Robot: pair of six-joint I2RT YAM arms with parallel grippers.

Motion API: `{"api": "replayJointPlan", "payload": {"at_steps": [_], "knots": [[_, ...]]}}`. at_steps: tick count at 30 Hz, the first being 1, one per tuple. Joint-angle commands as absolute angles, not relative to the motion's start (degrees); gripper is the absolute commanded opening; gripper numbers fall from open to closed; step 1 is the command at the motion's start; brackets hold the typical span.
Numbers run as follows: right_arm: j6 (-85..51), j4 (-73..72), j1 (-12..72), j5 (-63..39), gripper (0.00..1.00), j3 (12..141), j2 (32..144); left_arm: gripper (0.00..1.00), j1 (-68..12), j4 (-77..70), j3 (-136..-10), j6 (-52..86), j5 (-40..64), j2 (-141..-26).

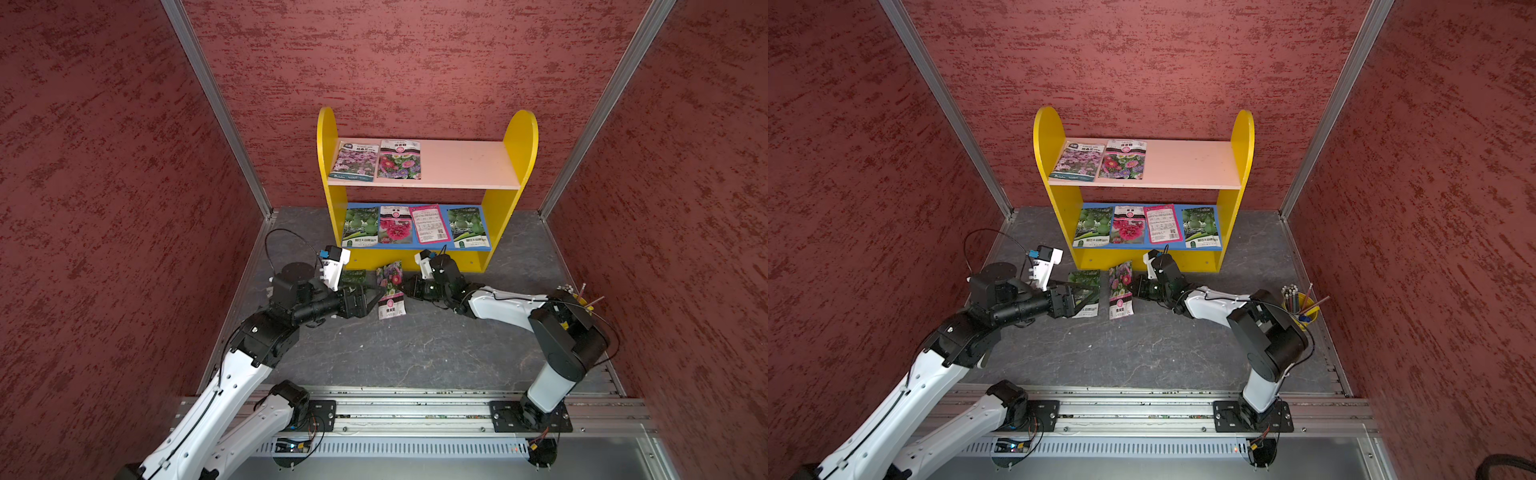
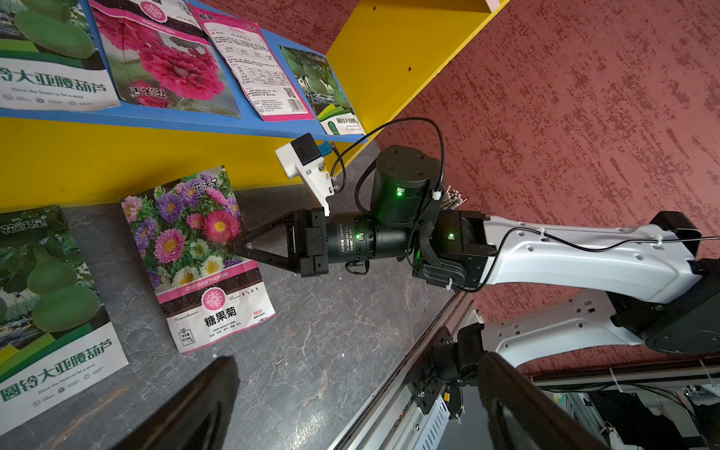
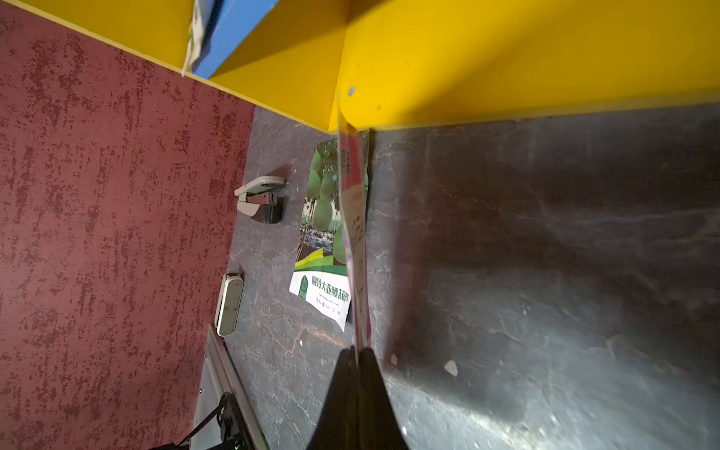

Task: Take the seed bag off the shelf
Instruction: Place the seed packet at the center of the board.

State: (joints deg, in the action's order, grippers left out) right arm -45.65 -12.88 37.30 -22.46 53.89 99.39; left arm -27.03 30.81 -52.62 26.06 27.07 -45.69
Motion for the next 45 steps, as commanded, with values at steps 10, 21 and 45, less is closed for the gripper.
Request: {"api": "replayJointPlan", "payload": {"at_steps": [10, 21, 45], "knots": [[-45.5, -11.9, 37.8, -20.4, 0.0, 57.4, 106.3, 1.0, -27.1, 28.2, -50.9, 23.4, 26.4, -44.5], [-41.6, -4.3, 37.8, -17.0, 0.0, 60.2, 108.0, 1.0, -27.2, 28.0, -50.4, 23.6, 26.4, -44.7], [-39.6, -0.3, 37.8, -13.9, 0.18, 64.1, 112.3, 1.0, -27.1, 27.7, -50.8, 23.8, 26.3, -45.7]]}}
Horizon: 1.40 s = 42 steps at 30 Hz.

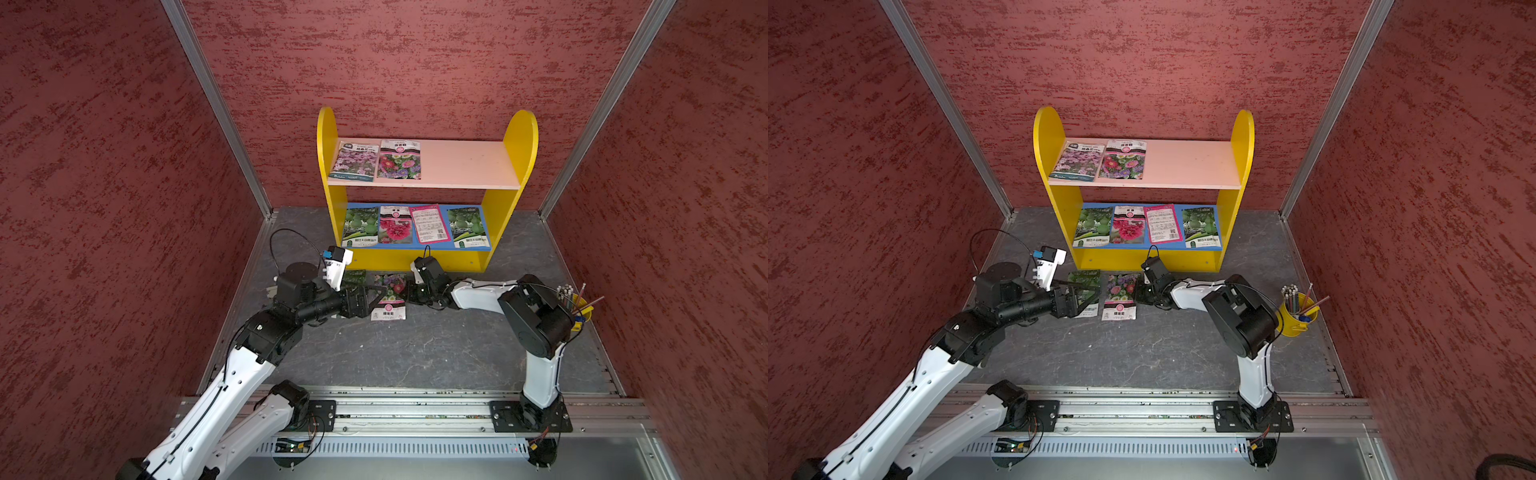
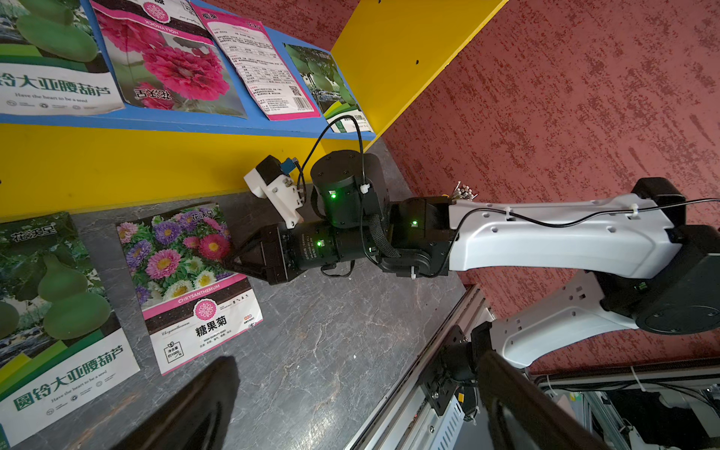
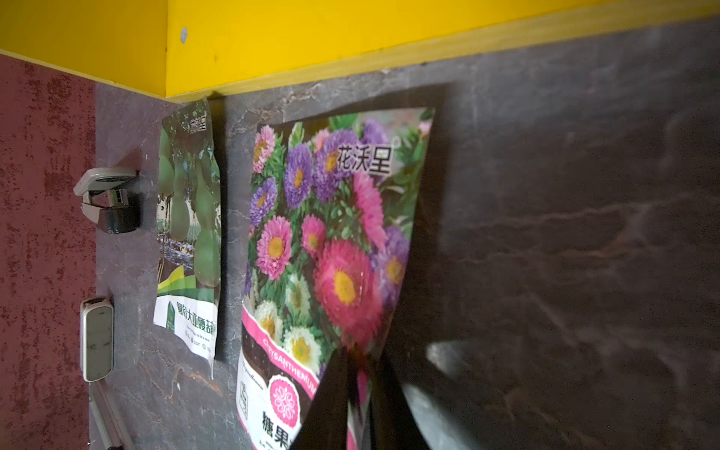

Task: Take the seed bag off the shelf
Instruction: Place the seed packet at the center of the board.

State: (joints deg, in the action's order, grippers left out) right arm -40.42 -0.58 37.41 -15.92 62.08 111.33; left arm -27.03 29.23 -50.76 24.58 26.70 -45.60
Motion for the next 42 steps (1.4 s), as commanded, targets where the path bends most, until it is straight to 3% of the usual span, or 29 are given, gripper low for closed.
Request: {"api": "replayJointPlan", "payload": {"at_steps": [1, 9, 17, 23, 34, 42], "knots": [[-39.5, -0.2, 37.8, -13.8, 0.19, 64.2, 112.4, 1.0, -27.2, 27.8, -50.8, 23.8, 26.4, -45.8], [-38.1, 3.2, 37.8, -10.1, 0.3, 65.6, 111.8, 1.0, -27.2, 27.3, -50.8, 23.8, 26.4, -46.2], [-35.6, 4.9, 37.7, -5.8, 0.34, 62.0, 105.8, 1.0, -27.2, 27.5, -51.2, 24.1, 26.2, -46.8], [-31.6, 3.9, 38.0, -9.9, 0.41, 56.7, 94.6, 1.0, -27.2, 27.5, -52.0, 24.9, 26.4, -47.5], [-26.0, 18.7, 39.8, -10.8, 0.57, 57.5, 69.9, 1.0, -27.2, 28.2, -57.4, 24.2, 27.6, -50.5], [-24.1, 28.0, 40.0, -8.9, 0.68, 60.8, 59.9, 1.0, -28.0, 31.3, -68.8, 21.8, 26.1, -57.3]]}}
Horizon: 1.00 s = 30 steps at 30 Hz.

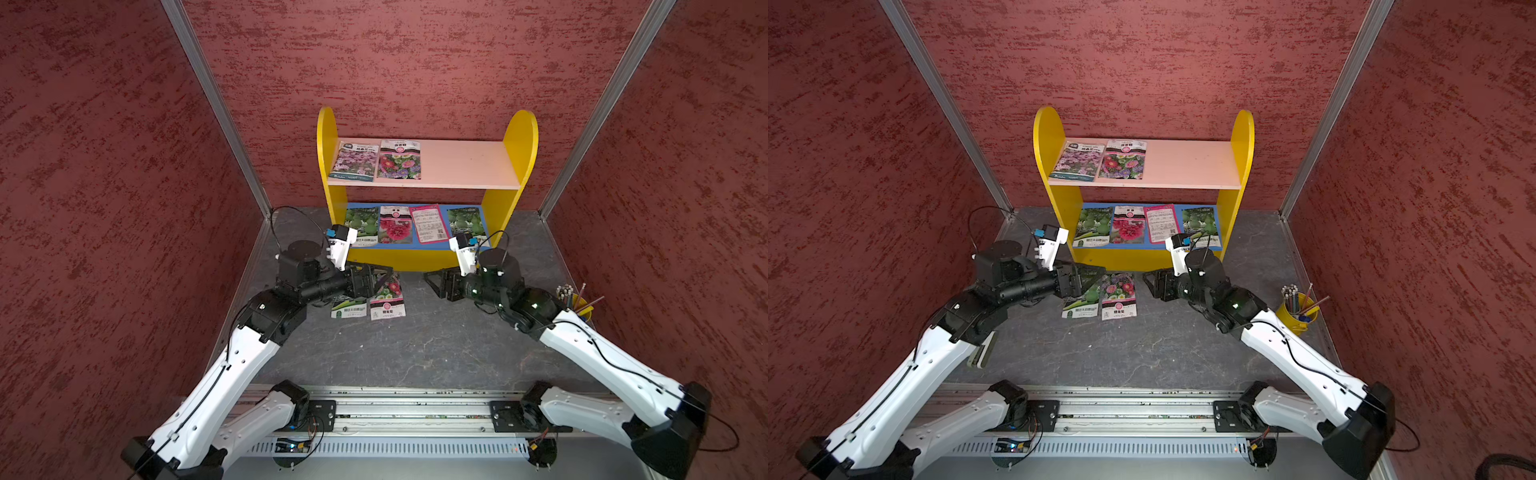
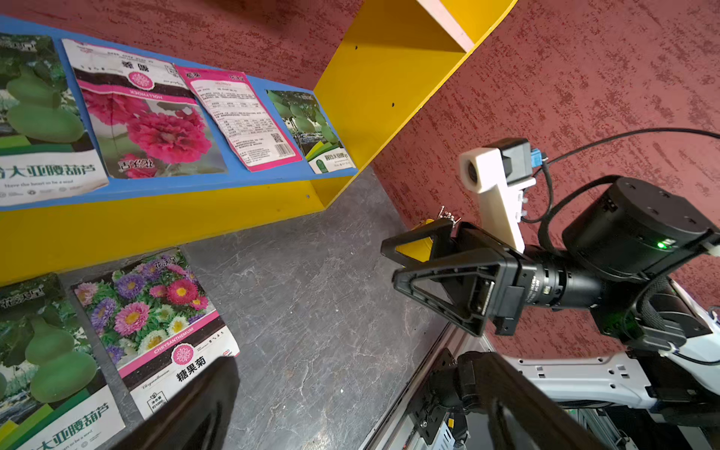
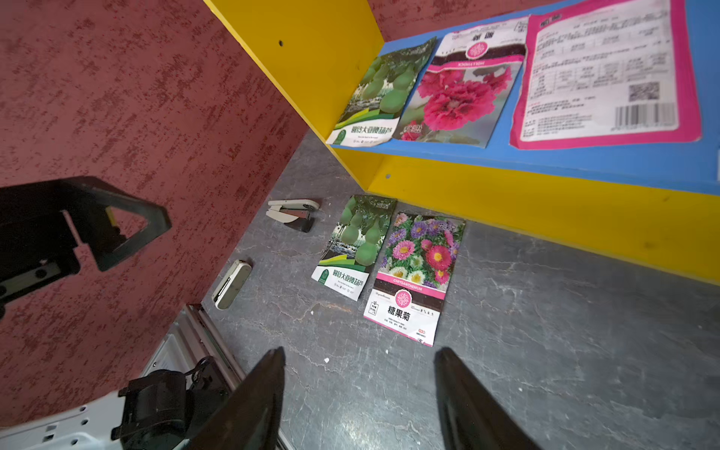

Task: Take the seed bag off the shelf
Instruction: Place the seed packet at the center of the board, then adjust the seed packet on the shelf.

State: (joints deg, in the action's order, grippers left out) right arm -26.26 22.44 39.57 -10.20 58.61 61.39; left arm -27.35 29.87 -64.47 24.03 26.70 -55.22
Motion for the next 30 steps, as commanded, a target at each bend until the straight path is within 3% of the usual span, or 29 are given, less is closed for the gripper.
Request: {"api": "replayJointPlan", "payload": {"at_steps": [1, 9, 12, 18, 23, 30], "knots": [[-23.1, 28.7, 40.0, -8.7, 0.71, 61.1, 59.7, 1.0, -28.3, 32.2, -70.6, 21.2, 25.7, -58.7], [-16.4, 33.1, 40.0, -8.8, 0.86, 67.4, 63.0, 1.0, -31.8, 40.1, -91.7, 15.2, 19.3, -73.3], [-14.9, 32.8, 40.0, -9.9, 0.98, 69.6, 65.0, 1.0, -32.7, 42.1, -100.0, 13.9, 16.1, -79.4], [-13.4, 30.3, 40.0, -13.0, 0.98, 70.2, 66.4, 1.0, -34.7, 44.4, -115.8, 10.3, 9.0, -91.4], [-12.2, 27.0, 40.0, -14.4, 0.98, 67.2, 61.4, 1.0, -35.6, 44.0, -126.2, 6.2, 1.7, -100.1], [-8.9, 33.1, 40.0, -11.0, 0.98, 69.4, 57.0, 1.0, -36.3, 47.6, -142.5, -1.5, -11.6, -111.7]]}}
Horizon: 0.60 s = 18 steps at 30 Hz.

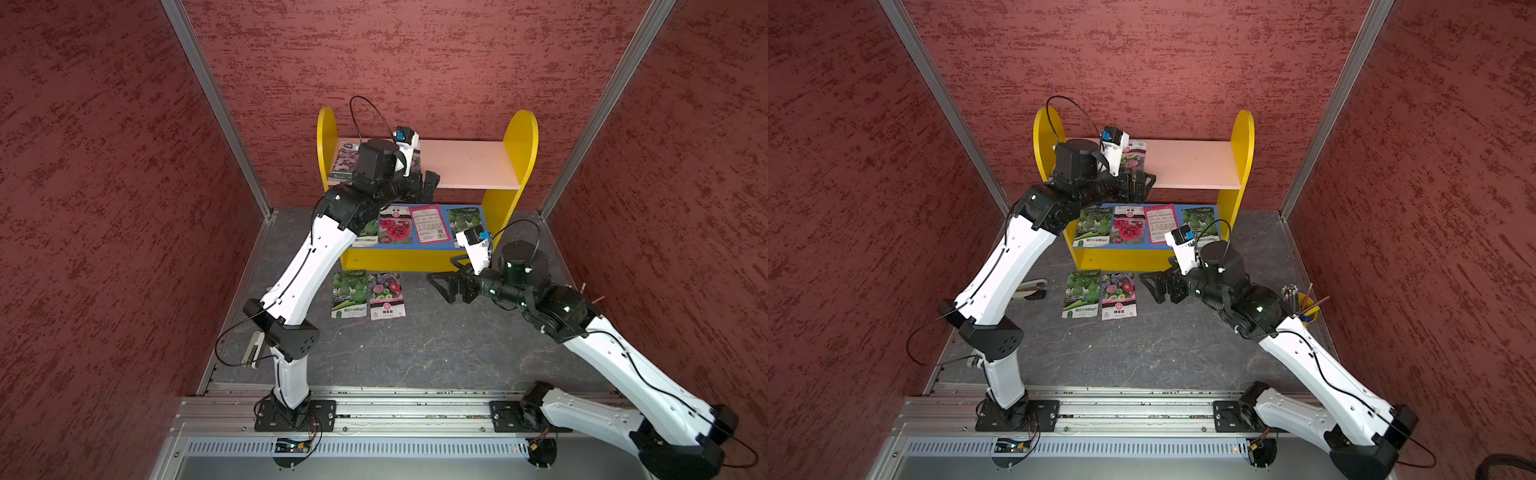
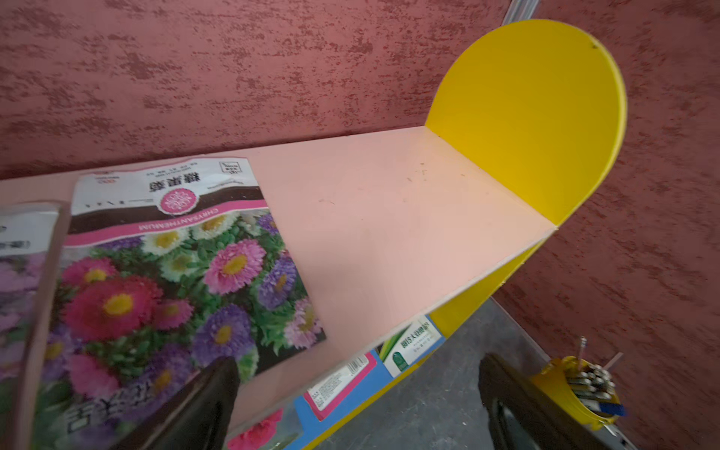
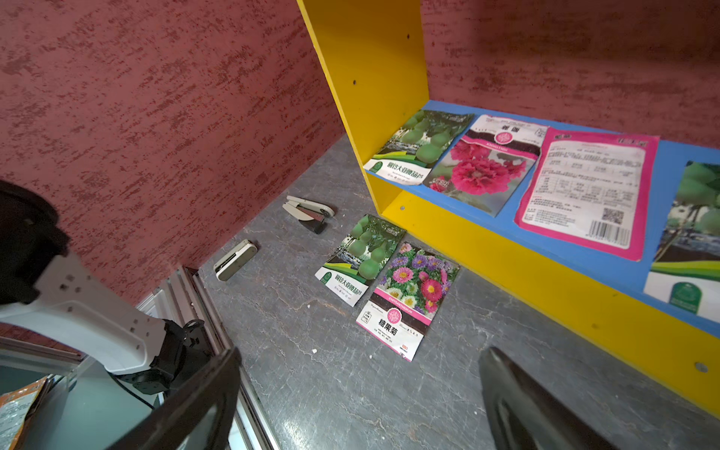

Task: Take the seed bag off the shelf
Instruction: Adjust the seed packet on the shelf.

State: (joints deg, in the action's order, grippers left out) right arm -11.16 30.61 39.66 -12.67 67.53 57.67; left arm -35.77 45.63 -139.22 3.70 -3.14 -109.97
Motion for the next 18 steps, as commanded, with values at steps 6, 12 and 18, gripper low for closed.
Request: {"api": "replayJointPlan", "payload": {"at_steps": [6, 12, 18], "knots": [[-6.5, 36.4, 40.0, -8.0, 0.99, 71.7, 55.0, 1.0, -35.3, 45.0, -143.5, -4.1, -16.6, -114.8], [-5.6, 37.4, 40.0, -6.9, 0.98, 73.0, 56.8, 1.0, -34.5, 48.3, -150.6, -6.5, -19.2, -119.4], [-5.6, 36.5, 40.0, -5.7, 0.98, 72.5, 57.3, 1.0, -34.3, 49.4, -150.6, -6.0, -15.1, -119.4]]}}
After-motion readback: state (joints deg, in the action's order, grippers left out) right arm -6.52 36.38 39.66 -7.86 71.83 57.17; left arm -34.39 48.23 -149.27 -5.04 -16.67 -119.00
